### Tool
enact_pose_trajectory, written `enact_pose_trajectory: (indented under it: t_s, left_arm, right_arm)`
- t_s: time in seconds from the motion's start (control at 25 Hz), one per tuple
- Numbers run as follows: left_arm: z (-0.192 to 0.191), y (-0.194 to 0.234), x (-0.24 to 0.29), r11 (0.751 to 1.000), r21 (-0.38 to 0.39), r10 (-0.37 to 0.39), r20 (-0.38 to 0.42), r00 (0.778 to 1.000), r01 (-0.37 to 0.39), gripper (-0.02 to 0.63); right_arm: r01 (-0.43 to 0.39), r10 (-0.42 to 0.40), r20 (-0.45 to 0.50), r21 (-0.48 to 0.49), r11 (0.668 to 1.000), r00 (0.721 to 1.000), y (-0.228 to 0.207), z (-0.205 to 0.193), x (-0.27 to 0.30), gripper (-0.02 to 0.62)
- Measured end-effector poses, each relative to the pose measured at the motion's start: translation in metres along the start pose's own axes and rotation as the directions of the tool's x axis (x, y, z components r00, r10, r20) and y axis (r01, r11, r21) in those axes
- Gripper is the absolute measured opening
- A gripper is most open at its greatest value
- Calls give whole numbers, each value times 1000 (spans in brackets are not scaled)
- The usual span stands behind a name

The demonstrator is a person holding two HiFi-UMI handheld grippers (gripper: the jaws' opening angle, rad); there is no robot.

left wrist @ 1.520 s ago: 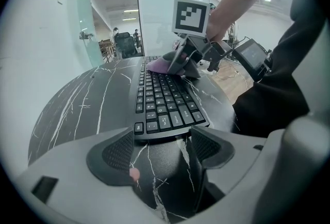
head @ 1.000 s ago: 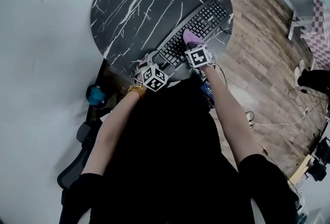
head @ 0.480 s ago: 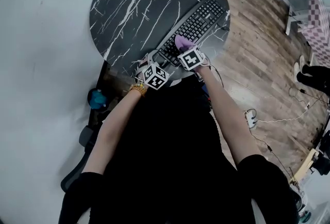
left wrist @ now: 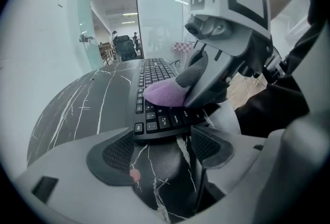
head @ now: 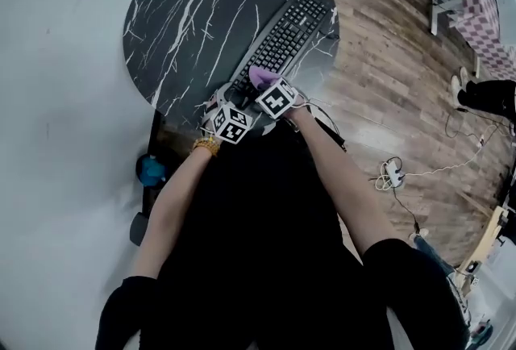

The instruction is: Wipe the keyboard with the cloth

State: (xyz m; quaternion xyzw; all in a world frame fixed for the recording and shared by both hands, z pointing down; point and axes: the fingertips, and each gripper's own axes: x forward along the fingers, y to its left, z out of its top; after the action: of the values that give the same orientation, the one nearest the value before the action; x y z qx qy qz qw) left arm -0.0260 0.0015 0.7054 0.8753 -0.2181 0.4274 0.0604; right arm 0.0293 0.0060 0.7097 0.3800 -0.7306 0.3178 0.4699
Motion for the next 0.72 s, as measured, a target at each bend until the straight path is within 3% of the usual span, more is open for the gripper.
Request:
enact_pose_trajectory:
  t_s: [0.32, 0.48, 0.64, 0.72]
  left_arm:
    - [1, 0, 1, 1000, 13, -7, 0, 1000, 7, 333]
    - [-11, -3, 5, 987, 158, 21, -39, 999, -15, 333]
    - [-14, -6, -1, 983, 186, 16, -66, 998, -4, 331]
    - [-1, -4, -6, 987, 162, 0, -51, 999, 8, 331]
  right_arm:
    - [-84, 84, -3, -27, 996, 996, 36, -7, 4, 63]
    - [-161, 161, -50, 2, 987, 986, 59, -19, 10, 63]
    - [-203, 204, -62, 18, 979, 977, 56, -22, -5, 64]
    - [-216, 212, 80, 46, 975, 974, 33, 1, -25, 67]
